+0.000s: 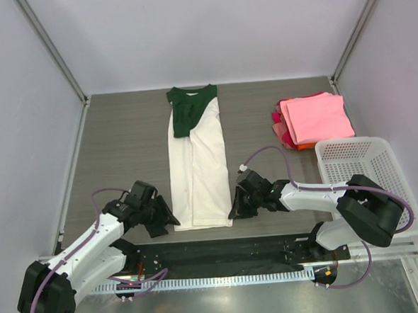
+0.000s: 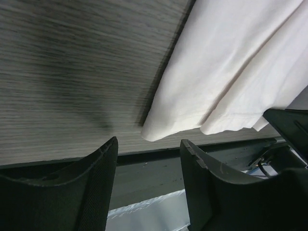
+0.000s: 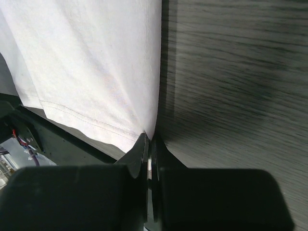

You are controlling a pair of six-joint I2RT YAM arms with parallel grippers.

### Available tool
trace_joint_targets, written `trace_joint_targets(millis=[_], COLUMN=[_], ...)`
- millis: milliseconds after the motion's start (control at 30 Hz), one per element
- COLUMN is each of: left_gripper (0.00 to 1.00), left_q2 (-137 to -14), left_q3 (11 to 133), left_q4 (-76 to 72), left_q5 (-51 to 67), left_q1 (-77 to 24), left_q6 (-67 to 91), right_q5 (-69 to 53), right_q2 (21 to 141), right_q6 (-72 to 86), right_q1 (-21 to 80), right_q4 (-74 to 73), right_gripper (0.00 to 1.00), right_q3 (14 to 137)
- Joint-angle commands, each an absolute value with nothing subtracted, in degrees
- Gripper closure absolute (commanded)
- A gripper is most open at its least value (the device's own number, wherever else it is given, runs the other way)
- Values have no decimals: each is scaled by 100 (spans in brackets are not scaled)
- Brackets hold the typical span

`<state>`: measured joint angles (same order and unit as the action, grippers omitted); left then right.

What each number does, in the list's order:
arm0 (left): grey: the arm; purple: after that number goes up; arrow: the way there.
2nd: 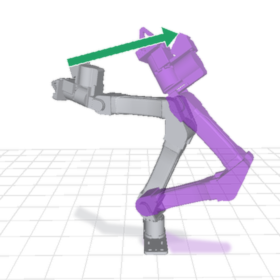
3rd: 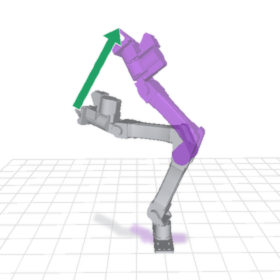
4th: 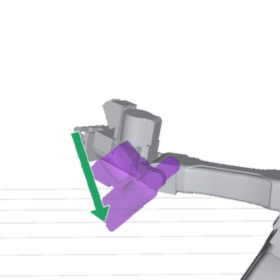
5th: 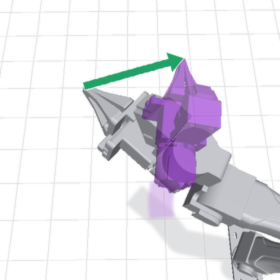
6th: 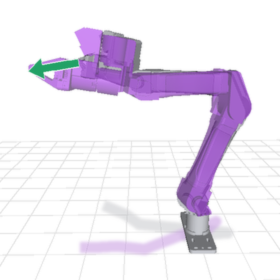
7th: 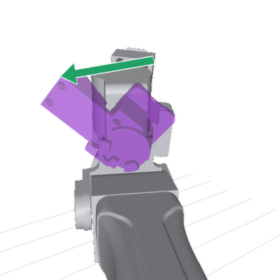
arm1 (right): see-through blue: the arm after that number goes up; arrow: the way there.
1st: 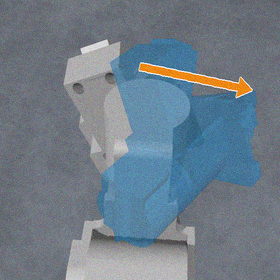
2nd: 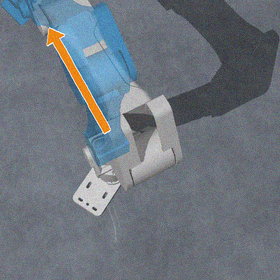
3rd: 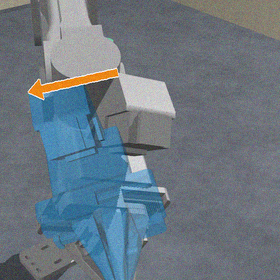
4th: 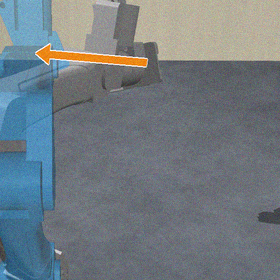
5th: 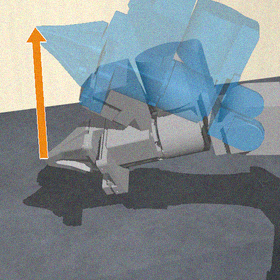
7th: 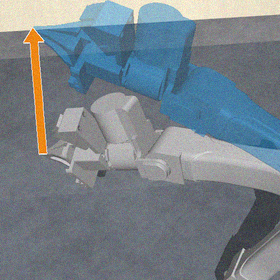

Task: Fold and stack the t-shirts
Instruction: Fold the tshirt

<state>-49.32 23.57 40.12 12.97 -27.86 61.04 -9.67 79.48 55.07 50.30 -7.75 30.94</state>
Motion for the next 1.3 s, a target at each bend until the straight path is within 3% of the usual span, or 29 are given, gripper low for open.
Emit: trace_joint_targets(millis=[0,100,267,400,500,700,833,1067,1267], left_gripper=[44,49,70,78,100,100,100,100,100], left_q2=[-5009,-5203,-5554,-5721,-5757,-5319,-5220,-6414,-7372], left_q3=[2154,2083,2065,2127,2136,2249,2776,3761,4358], left_q4=[3780,3420,2778,2584,2558,2628,2881,2453,1812], left_q5=[1494,1512,1441,1450,1581,2311,2268,2549,2189], left_q1=[-2891,-2909,-2918,-2909,-2927,-3146,-3112,-2427,-1513], left_q6=[6363,6416,6363,6320,6241,6468,6443,6074,6011], right_q5=[-765,-817,-888,-931,-940,-1195,-706,-781,-738], right_q2=[7910,7893,7866,7770,7656,7410,7286,7637,8893], right_q6=[5546,5546,5502,5458,5406,5239,4861,4123,3649], right_q1=[5063,5063,5080,5080,5080,5089,5010,4114,3481], right_q4=[-940,-932,-984,-1019,-1107,-1432,-2203,-2540,-2514], right_gripper=[99,99,99,99,99,99,99,99,99], right_q3=[3067,3067,3059,3015,3023,3198,3830,5044,6160])
